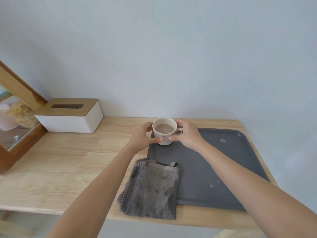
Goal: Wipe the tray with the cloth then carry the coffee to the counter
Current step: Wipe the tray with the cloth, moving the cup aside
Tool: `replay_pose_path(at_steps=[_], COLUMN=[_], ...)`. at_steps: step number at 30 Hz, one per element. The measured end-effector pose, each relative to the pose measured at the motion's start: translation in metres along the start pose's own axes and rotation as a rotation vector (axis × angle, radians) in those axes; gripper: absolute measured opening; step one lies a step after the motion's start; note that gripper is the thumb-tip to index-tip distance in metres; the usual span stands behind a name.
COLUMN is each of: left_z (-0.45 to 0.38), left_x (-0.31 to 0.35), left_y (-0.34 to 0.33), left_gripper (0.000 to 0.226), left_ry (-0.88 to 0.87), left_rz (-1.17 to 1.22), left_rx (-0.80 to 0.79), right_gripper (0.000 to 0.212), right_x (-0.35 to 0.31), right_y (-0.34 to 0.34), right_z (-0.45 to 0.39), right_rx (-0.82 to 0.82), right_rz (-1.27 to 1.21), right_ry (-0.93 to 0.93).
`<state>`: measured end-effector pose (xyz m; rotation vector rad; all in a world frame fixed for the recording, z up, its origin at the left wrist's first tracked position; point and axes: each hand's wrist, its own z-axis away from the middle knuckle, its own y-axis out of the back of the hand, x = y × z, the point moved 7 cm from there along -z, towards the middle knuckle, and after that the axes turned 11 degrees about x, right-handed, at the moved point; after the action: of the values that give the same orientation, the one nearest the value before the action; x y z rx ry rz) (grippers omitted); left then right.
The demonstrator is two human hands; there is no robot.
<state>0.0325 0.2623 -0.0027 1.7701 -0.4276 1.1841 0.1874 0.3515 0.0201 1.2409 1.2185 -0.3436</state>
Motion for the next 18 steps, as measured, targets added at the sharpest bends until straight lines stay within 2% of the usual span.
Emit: replay_pose_path(at_steps=[11, 14, 16, 18], left_z=[0.002, 0.008, 0.015, 0.023], left_x=[-0.006, -0.004, -0.005, -0.01], left_y=[-0.001, 0.0, 0.003, 0.008], left_gripper=[0.075, 0.077, 0.081, 0.084], left_ry=[0.0, 0.006, 0.021, 0.05], left_rz=[-0.018, -0.044, -0.064, -0.077], left_rx=[0.014, 0.003, -0.005, 0.016], right_gripper=[0.062, 0.085, 0.072, 0.057], right_x=[0.0, 0.004, 0.011, 0.014], right_y=[-0.003, -0.002, -0.001, -0.011], right_z=[0.001, 0.019, 0.043, 0.076], right_rx=[-0.039, 0.006, 0.091, 0.018], right_rz=[-0.009, 0.125, 0.25, 0.433], right_ry=[-0.006, -0.121, -0.17, -0.109])
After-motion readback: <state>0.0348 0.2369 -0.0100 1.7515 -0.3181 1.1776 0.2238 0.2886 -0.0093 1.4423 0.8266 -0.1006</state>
